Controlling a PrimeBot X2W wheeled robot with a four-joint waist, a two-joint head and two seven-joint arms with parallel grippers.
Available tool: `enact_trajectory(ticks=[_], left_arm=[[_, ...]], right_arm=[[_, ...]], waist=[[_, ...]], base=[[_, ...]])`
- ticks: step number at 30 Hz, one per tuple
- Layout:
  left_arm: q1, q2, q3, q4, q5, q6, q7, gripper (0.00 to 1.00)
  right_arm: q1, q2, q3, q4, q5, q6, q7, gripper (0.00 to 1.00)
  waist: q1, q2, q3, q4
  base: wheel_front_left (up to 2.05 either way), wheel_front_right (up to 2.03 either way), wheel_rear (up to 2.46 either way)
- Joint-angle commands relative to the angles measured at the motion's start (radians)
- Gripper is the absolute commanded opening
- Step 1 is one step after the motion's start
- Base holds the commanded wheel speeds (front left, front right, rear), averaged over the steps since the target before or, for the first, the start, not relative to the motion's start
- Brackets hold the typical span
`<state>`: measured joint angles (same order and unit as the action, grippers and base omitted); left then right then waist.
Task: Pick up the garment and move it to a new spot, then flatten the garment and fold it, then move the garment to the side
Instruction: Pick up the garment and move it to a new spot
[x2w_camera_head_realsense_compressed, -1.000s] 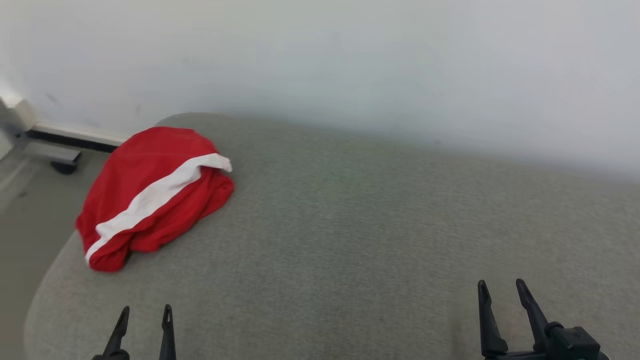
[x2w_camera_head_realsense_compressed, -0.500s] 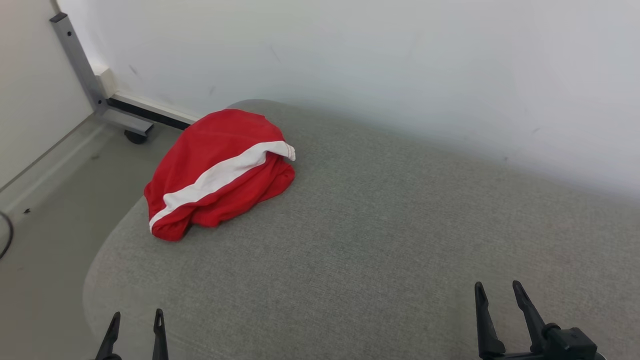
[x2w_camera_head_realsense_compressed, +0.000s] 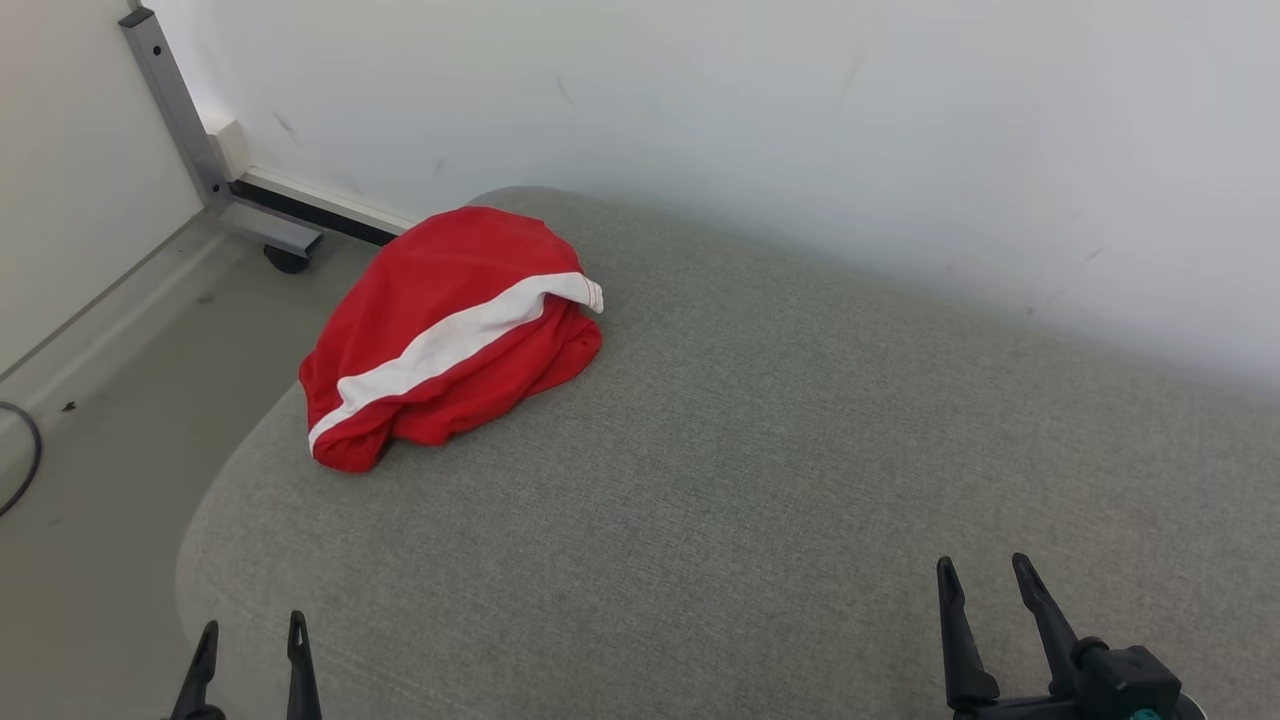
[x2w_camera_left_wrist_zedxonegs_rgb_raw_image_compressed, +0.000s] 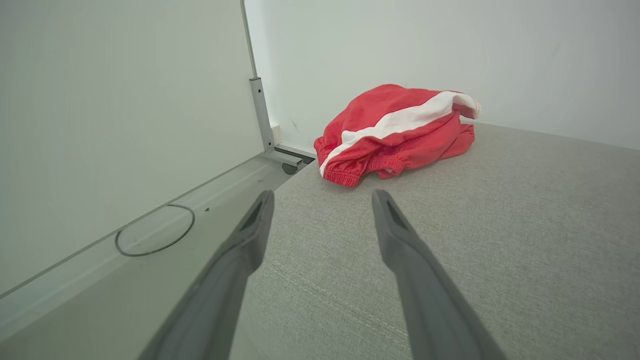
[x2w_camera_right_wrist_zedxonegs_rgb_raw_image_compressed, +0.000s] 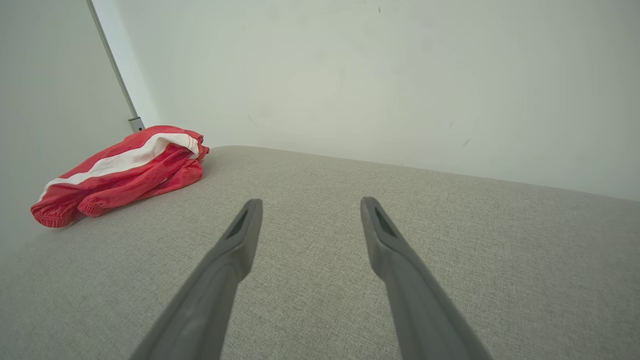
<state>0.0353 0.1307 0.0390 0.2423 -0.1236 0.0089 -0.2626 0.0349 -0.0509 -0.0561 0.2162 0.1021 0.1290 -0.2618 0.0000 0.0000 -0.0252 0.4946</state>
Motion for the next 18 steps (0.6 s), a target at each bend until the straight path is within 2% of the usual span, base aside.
enact_trajectory(ticks=[1,9,18], left_arm=[[-0.013,0.004,0.004,-0.001,-0.008,0.005,-0.003,1.00],[-0.097,0.016,0.048,-0.013,-0.033,0.023,-0.003,1.00],[-0.248,0.100,0.140,0.016,-0.094,0.021,0.000,1.00]], right_arm=[[-0.008,0.001,0.004,-0.001,-0.009,0.003,-0.005,1.00],[-0.035,0.001,-0.001,-0.007,-0.037,0.003,-0.005,1.00],[-0.070,0.001,-0.027,-0.040,-0.076,0.003,-0.003,1.00]], waist=[[0.0000,0.0000,0.003,-0.012],[0.0000,0.0000,0.042,-0.122],[0.0000,0.0000,0.114,-0.285]], base=[[0.00,0.00,0.00],[0.00,0.00,0.00],[0.00,0.00,0.00]])
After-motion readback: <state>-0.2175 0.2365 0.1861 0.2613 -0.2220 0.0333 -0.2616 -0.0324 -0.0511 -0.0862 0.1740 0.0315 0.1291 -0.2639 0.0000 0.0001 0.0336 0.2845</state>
